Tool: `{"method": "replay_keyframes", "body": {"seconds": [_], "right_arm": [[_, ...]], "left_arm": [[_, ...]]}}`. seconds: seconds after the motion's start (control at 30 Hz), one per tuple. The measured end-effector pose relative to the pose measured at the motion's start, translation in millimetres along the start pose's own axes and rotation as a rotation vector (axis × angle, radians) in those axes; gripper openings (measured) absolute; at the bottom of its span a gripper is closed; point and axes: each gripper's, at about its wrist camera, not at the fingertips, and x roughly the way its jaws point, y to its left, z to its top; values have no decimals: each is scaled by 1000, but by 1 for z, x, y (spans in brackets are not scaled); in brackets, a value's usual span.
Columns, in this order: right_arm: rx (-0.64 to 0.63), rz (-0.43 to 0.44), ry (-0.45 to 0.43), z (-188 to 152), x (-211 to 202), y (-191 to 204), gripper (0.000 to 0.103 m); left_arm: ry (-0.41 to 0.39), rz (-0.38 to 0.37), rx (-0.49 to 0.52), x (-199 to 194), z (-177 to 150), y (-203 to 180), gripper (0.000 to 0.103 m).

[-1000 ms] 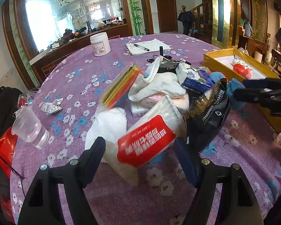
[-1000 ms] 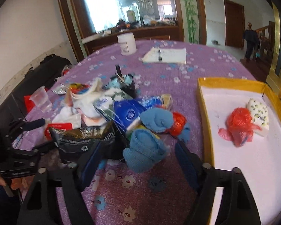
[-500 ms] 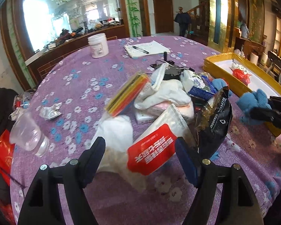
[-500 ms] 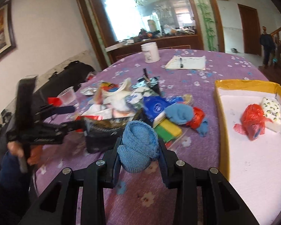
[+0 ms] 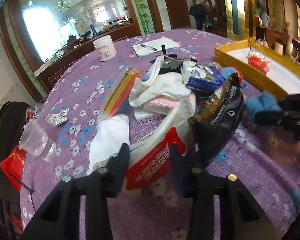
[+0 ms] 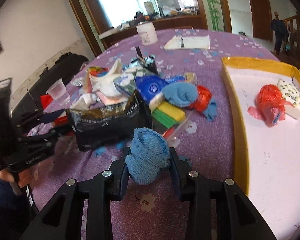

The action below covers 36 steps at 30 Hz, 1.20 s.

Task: Organize soft objects
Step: 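Grasp the white wet-wipes pack with red label with the left gripper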

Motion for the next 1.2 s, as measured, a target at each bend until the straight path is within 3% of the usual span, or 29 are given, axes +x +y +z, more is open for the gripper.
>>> {"method": "replay_keyframes", "body": {"seconds": [0.17,0.4,0.6,0.73,0.87,0.93,1.07,1.2], "right_arm": [[-5,-28,16,1,4,2,40],[16,-69,48,3,10,0,46],[-11,-106,94,6,19,9,61],[-44,-101,118,5,23,16,82],[-83,-137,135,4,25,23,82],[-67,-124,153,5,25,21,90],[-48,-110,199,6,23,20,92],[30,-24,190,6,16,9,93]], "left_arm": [[11,-4,-43,4,2,11,36],[35,3,26,20,11,5,45],[70,10,82,32,17,2,45],[73,17,152,31,15,-4,46],[76,-3,161,35,16,-1,48],[73,-13,157,37,17,0,48],[60,-1,175,35,15,-3,48],[59,-1,176,36,15,-4,48]]}}
